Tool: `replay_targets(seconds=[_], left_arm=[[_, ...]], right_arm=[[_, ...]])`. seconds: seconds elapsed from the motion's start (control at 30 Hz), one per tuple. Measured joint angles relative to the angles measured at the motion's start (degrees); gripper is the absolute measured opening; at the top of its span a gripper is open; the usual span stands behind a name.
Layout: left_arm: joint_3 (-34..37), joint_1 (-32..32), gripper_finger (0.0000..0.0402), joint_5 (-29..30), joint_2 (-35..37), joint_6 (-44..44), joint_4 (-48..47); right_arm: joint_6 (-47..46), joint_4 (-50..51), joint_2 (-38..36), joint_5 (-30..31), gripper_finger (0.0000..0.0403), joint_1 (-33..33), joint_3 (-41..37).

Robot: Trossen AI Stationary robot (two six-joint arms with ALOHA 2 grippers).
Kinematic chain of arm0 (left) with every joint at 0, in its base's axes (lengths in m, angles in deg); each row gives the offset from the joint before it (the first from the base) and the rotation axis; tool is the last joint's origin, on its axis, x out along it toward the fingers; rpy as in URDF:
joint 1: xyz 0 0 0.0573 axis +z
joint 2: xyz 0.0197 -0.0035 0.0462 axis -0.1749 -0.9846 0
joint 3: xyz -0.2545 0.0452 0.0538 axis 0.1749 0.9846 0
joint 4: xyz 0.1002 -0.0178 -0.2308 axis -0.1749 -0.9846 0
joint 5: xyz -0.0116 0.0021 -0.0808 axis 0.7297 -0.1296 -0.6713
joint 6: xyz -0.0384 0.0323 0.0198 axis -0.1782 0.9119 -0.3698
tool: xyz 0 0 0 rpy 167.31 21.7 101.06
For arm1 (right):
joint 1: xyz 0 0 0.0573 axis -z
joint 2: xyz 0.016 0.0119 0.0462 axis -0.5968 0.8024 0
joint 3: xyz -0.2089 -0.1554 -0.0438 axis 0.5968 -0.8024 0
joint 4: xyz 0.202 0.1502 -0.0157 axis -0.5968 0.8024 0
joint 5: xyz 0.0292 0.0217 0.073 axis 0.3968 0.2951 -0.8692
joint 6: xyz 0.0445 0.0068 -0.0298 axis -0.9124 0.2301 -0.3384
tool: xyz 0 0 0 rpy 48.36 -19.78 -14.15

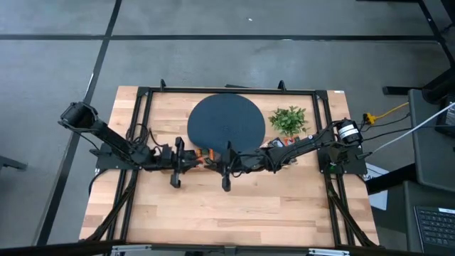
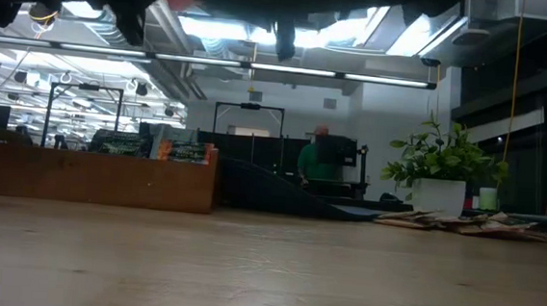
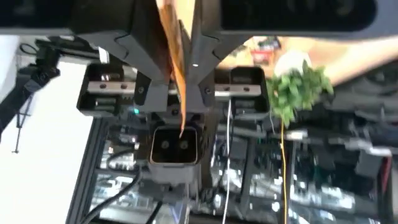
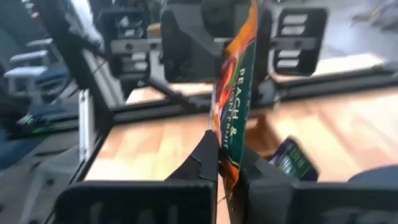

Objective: Pick & Place Tea
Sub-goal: Put the orange tea bag into the right section of the wooden organizer

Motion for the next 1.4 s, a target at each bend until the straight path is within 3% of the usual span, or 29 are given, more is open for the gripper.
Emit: replay_targets(seconds=[0.3, 0.57, 0.7, 0.9, 1.4], left_arm=[[-1.30, 0.01, 0.0123, -5.77, -0.02, -12.62, -12.02], [-14.35, 1.27, 0.0136, -9.18, -0.07, -21.53, -44.63], [-20.33, 3.06, 0.0136, -13.99, -0.07, -22.91, -54.74], [-24.38, 6.63, 0.0136, -23.56, -0.07, -25.71, -60.93], [-24.59, 10.66, 0.0136, -26.68, -3.79, -26.60, -61.10]], right_arm=[[-10.30, 14.47, 0.00, -11.65, 0.0006, -0.82, 0.00], [-14.81, 24.99, 0.00, -14.32, 0.0009, -2.12, -0.04], [-14.61, 25.95, 0.00, -14.21, 0.0009, -2.16, -0.04], [-12.81, 25.31, 0.00, -12.02, 0.0008, -2.16, -0.04], [-9.67, 21.13, -0.02, -10.08, 0.0008, -2.16, -0.04]])
